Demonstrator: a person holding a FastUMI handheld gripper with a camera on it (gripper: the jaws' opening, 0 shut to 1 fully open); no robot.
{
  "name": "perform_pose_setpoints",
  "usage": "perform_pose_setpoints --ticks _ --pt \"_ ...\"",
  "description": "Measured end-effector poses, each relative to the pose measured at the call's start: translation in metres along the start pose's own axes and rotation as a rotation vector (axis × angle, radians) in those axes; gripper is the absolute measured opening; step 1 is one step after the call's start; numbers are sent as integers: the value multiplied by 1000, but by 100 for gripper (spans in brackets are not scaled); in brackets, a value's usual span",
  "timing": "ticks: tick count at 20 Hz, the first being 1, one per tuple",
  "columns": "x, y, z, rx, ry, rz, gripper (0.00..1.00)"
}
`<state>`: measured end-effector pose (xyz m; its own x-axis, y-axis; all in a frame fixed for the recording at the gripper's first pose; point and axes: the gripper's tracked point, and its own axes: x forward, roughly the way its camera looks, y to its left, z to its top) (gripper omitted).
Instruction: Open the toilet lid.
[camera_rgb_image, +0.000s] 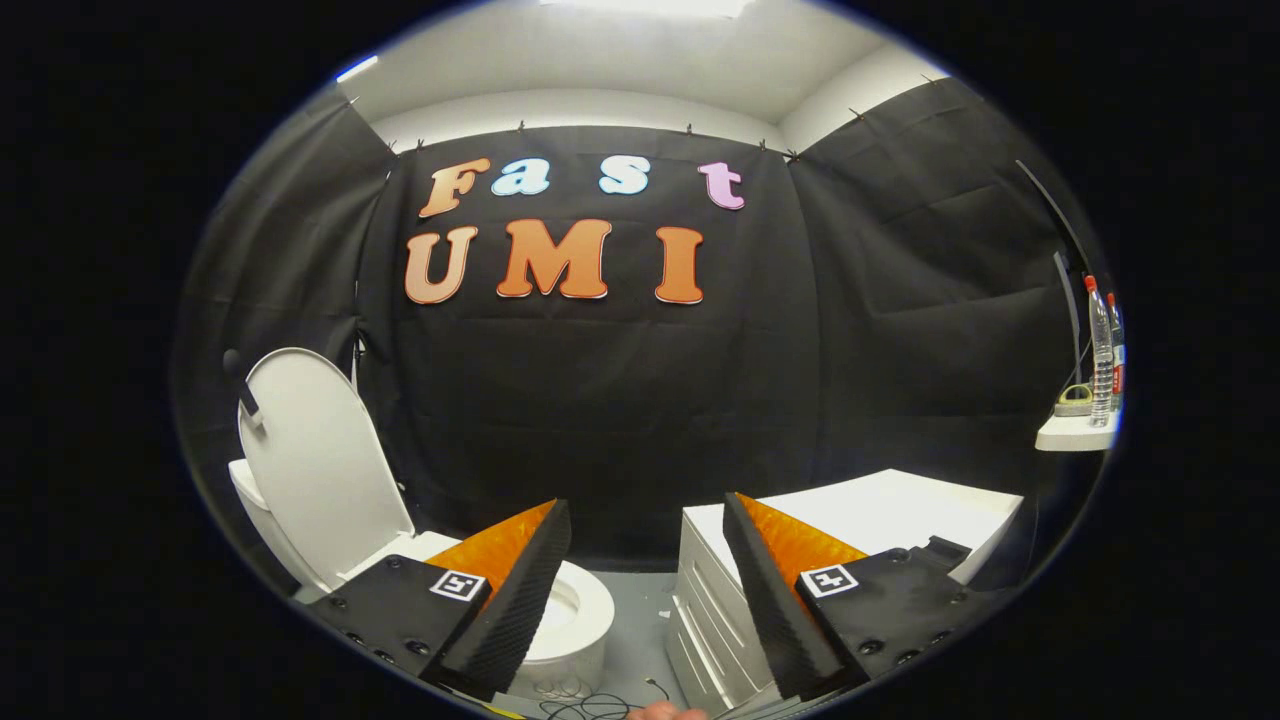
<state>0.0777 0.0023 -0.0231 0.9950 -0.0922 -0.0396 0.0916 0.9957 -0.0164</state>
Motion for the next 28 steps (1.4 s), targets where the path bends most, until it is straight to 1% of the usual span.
perform_pose_setpoints --ticks 28 --pt "4 0 -8 -24 18 1 99"
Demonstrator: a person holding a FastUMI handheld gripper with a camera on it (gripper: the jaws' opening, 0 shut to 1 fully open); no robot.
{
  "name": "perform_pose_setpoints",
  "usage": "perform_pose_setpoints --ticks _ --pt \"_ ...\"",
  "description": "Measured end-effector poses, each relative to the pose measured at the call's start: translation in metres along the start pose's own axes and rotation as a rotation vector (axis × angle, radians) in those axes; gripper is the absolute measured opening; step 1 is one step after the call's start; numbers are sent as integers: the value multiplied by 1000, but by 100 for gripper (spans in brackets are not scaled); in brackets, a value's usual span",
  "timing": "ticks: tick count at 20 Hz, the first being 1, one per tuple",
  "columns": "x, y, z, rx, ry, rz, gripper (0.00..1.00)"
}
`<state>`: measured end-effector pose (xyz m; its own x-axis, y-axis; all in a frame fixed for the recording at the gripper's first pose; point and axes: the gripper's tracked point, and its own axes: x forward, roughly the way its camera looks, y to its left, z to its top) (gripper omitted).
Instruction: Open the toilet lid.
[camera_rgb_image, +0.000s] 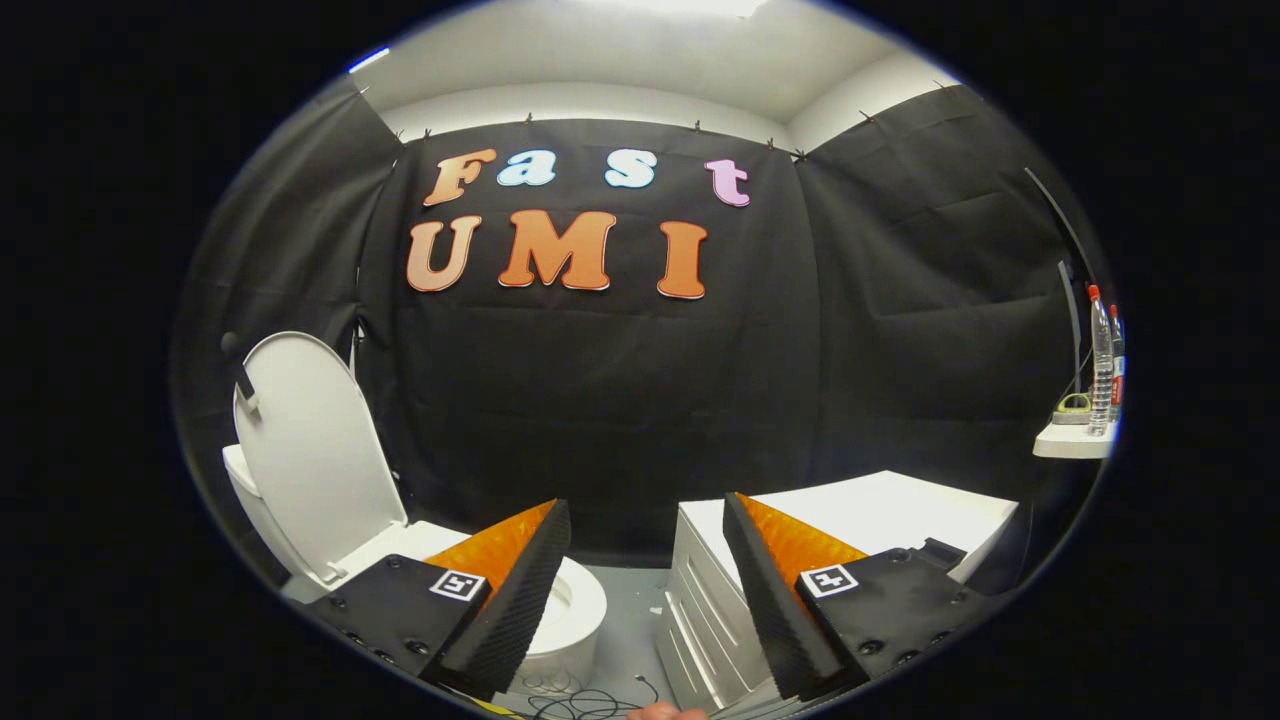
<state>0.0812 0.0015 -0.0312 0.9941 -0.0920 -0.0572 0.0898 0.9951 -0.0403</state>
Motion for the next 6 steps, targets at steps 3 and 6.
perform_pose_setpoints --ticks 3,6 --pt "1 -2 -1 3 3 -5 99" --pt "1 -2 -1 3 6 -6 99"
